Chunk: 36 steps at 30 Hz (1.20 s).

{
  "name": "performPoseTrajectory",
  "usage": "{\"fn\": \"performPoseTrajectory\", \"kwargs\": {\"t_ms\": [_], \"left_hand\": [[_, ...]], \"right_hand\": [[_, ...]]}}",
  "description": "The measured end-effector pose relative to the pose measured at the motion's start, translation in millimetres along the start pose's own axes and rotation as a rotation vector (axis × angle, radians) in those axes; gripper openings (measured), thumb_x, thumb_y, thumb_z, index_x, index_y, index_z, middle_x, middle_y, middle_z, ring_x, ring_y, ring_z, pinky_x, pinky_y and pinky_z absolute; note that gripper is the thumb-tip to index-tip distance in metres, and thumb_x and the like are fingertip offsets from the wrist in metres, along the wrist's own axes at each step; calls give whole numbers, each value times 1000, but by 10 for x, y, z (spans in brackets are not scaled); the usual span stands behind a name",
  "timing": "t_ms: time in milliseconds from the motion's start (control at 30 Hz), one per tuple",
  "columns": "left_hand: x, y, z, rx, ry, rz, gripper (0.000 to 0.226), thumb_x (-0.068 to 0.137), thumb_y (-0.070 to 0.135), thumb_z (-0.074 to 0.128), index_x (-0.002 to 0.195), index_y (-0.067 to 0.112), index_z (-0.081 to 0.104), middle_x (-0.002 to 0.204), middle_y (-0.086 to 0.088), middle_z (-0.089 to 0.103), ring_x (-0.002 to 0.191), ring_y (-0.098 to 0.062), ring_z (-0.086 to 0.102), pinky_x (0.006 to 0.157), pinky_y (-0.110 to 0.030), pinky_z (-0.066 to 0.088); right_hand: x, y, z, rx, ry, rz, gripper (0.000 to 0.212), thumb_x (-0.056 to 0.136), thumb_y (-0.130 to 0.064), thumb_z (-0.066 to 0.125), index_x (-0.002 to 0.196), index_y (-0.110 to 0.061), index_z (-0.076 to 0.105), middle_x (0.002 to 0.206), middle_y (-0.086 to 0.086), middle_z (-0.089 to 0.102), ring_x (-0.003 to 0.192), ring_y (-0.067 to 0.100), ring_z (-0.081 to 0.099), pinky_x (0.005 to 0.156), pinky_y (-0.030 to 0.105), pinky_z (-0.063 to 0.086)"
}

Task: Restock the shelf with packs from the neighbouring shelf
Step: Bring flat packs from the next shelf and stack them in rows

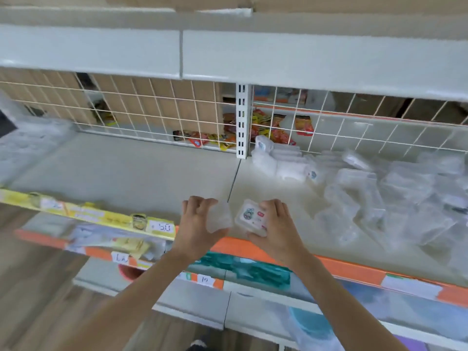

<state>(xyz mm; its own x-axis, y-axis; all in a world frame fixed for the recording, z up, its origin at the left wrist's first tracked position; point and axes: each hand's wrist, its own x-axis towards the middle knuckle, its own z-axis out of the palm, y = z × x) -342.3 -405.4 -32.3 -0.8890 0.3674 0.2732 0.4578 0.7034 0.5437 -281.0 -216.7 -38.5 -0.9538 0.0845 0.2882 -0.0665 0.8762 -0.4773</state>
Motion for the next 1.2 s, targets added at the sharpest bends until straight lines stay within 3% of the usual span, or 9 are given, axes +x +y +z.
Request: {"fn": "performPoseTrajectory", "kwargs": {"t_ms": [167,233,367,467,667,900,1067,1200], "left_hand": [[-301,-492,-389,65,119,-140,66,55,27,88,112,9,60,106,-14,50,98,-33,43,86,-39,39],[-371,-706,-560,97,166,-163,68,54,27,88,112,7,59,105,-14,51,97,-35,43,87,-42,40],[-496,-1100,-908,101,227,-246,75,57,29,86,119,6,51,111,-9,48,105,-28,37,92,-31,31],[-609,-1424,-1141,89,212,-250,74,59,31,86,117,3,51,111,-10,49,106,-30,39,92,-34,33],[-820,-2157,-1785,75,211,-274,69,60,32,85,116,7,53,110,-7,48,106,-25,36,88,-22,27],[-1071,-2951,-2386,122,258,-298,72,58,34,86,115,5,54,108,-8,50,105,-27,39,92,-24,27],[-1034,-3271,-2488,50,267,-346,82,54,63,65,114,10,54,107,-2,48,97,-19,35,86,-24,31],[-929,-3445,-2486,-4,270,-387,83,53,64,62,117,12,52,110,0,46,99,-15,31,88,-24,32]], "right_hand": [[227,-466,330,25,-32,-245,56,62,-34,71,104,-10,42,97,10,49,87,23,41,75,37,46],[326,-725,472,31,-47,-303,53,65,-43,62,101,-7,47,94,9,49,85,21,39,76,33,40],[427,-1199,845,30,-82,-365,53,60,-37,63,101,-9,44,92,11,50,84,27,45,74,33,33],[501,-1515,1093,16,-123,-377,52,62,-42,56,101,-9,46,93,10,51,84,29,49,76,33,39],[756,-2284,1455,40,-131,-376,57,66,-28,72,111,-2,50,106,12,49,99,29,45,86,33,37],[775,-2996,2212,61,-123,-421,58,57,-26,80,103,-5,53,97,10,53,89,29,51,77,34,44],[1028,-3174,2400,40,-130,-390,56,58,-25,80,103,-3,54,97,11,53,91,31,50,80,30,37],[1411,-3346,2567,59,-174,-365,58,62,-25,79,108,-4,52,101,11,51,95,30,48,84,31,35]]}}
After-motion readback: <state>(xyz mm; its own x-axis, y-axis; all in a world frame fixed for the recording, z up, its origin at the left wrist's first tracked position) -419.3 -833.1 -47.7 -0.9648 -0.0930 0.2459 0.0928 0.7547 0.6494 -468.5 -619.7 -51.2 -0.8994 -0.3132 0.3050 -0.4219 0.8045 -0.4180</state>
